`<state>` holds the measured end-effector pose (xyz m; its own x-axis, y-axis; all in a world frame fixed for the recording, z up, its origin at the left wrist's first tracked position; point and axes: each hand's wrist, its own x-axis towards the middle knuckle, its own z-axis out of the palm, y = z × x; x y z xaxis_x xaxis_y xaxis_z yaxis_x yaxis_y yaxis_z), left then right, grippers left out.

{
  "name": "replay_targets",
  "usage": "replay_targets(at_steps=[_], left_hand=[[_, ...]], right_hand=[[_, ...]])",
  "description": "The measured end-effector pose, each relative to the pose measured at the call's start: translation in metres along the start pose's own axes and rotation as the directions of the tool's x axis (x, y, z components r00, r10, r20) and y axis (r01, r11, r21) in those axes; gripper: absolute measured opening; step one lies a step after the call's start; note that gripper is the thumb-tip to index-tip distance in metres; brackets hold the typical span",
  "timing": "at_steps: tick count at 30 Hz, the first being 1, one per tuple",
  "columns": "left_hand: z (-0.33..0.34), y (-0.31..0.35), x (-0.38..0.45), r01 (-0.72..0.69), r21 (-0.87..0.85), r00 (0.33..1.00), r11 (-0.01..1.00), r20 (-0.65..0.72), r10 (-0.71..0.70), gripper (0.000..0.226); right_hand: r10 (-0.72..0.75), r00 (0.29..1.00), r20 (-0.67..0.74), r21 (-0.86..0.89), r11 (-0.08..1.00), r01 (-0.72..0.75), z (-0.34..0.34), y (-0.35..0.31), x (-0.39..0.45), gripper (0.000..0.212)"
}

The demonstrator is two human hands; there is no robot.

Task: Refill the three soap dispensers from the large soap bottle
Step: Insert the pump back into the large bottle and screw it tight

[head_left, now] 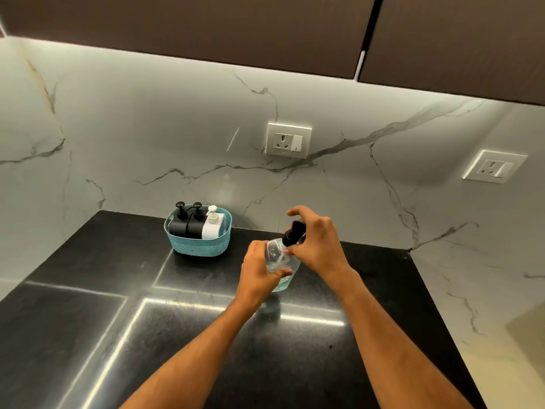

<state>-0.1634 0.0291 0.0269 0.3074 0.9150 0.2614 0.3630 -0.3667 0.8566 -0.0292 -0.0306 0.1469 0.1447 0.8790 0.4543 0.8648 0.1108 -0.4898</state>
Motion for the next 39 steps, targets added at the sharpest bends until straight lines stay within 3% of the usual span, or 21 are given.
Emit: replay_targets(at_steps=[6,11,20,24,34,39], left_hand=[[0.005,0.003,-0.005,-0.009,-0.021,1.0,1.0,0.015,0.009,0.061],[0.008,0.001,-0.006,-0.002,-0.021,1.0,1.0,0.032,0.002,0.06],[0.014,-0.002,-0.001,0.009,-0.04,0.998,0.999,0.066,-0.007,0.064],[0.021,-0.001,0.0,0.012,-0.044,0.997,0.999,0.081,-0.008,0.062],[0.026,-0.009,0.007,0.032,-0.038,0.996,0.999,0.085,-0.028,0.061],[0.026,-0.012,0.011,0.025,-0.019,0.996,0.999,0.086,-0.024,0.061]], right_hand=[[0.02,1.0,0.001,0.005,1.0,-0.02,0.013,0.01,-0.005,0.069],[0.104,0.994,-0.016,0.083,0.991,-0.102,0.019,0.02,-0.011,0.052],[0.145,0.989,-0.032,0.261,0.956,-0.132,0.023,0.042,-0.026,0.046],[0.191,0.979,-0.071,0.25,0.954,-0.168,0.03,0.045,-0.025,0.052],[0.188,0.982,-0.032,0.325,0.931,-0.168,0.033,0.056,-0.021,0.052],[0.194,0.981,-0.003,0.342,0.922,-0.181,0.037,0.057,-0.016,0.063]])
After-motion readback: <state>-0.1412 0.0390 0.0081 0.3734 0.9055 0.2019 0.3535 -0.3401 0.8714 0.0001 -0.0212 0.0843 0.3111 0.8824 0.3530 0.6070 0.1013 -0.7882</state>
